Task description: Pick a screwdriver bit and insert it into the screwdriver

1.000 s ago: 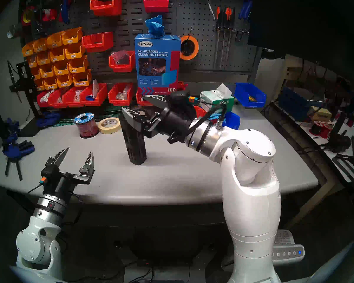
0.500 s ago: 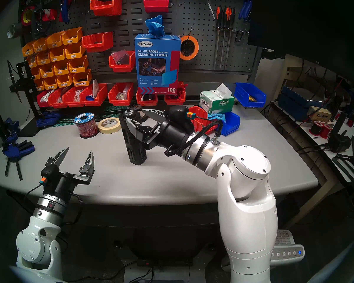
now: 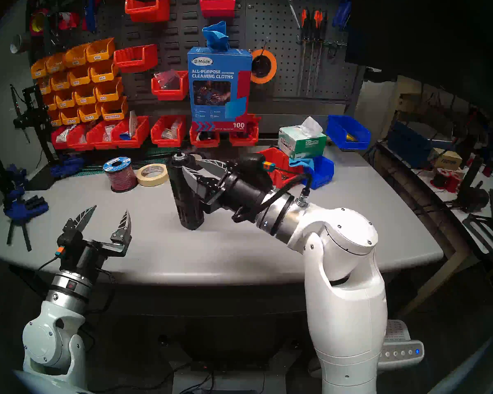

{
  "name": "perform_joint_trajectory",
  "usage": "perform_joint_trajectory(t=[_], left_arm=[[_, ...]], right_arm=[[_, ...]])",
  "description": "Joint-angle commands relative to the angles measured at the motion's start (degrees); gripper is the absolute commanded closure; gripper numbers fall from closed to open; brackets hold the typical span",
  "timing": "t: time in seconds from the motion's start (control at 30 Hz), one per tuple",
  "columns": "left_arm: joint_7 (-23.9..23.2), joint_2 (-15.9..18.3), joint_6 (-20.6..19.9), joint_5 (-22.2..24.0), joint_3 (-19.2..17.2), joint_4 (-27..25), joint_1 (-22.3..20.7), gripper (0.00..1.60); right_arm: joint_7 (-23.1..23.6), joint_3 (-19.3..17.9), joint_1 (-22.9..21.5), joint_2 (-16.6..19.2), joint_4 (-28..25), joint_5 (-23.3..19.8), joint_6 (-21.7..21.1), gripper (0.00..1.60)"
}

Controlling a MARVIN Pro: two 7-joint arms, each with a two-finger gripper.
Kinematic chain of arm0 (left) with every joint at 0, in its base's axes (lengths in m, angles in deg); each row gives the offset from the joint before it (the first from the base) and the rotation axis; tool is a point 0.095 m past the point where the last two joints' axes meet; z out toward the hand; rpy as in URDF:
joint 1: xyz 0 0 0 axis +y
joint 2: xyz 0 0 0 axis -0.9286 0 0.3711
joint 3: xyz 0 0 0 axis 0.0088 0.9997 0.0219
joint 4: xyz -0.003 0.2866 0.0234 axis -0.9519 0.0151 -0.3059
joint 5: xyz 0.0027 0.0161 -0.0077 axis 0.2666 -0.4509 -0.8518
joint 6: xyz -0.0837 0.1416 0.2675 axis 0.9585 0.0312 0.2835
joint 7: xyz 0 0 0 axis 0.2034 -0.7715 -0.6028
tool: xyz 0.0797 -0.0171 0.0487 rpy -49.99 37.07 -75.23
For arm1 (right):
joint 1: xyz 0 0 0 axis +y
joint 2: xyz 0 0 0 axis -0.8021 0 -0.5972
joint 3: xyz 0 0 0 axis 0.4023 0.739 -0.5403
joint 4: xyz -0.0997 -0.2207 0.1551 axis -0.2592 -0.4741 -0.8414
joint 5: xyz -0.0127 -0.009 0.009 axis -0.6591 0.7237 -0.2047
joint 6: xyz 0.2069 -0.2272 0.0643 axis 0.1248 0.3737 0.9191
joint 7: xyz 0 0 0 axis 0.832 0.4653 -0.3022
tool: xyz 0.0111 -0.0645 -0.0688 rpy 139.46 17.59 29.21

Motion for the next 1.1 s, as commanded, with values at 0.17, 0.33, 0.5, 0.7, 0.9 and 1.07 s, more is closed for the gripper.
perform_joint_trajectory(t=[0.17, 0.33, 0.5, 0.7, 0.9, 1.07], left_arm=[[-0.12, -0.06, 0.51, 0.11, 0.06, -1.88, -0.44, 0.0], [-0.22, -0.15, 0.5, 0.09, 0.02, -1.88, -0.47, 0.0], [-0.32, -0.25, 0.49, 0.05, -0.02, -1.87, -0.51, 0.0], [-0.42, -0.35, 0.48, 0.02, -0.05, -1.87, -0.55, 0.0], [-0.53, -0.46, 0.48, -0.01, -0.09, -1.87, -0.58, 0.0], [-0.62, -0.55, 0.47, -0.03, -0.12, -1.87, -0.61, 0.0]], right_arm=[[0.75, 0.53, 0.42, 0.23, 0.39, 0.14, -0.55, 0.85], [0.85, 0.38, 0.06, 0.26, 1.72, 0.24, -0.34, 0.87], [0.92, -0.22, -0.71, 0.45, 2.94, 0.25, -0.32, 0.92], [1.03, -1.14, -0.6, 0.55, 2.72, 0.05, -0.7, 0.9], [1.34, -1.38, -0.97, 0.34, 3.85, -0.08, -0.77, 0.87], [1.61, -1.1, -2.17, 0.28, 5.37, 0.04, -0.79, 0.88]])
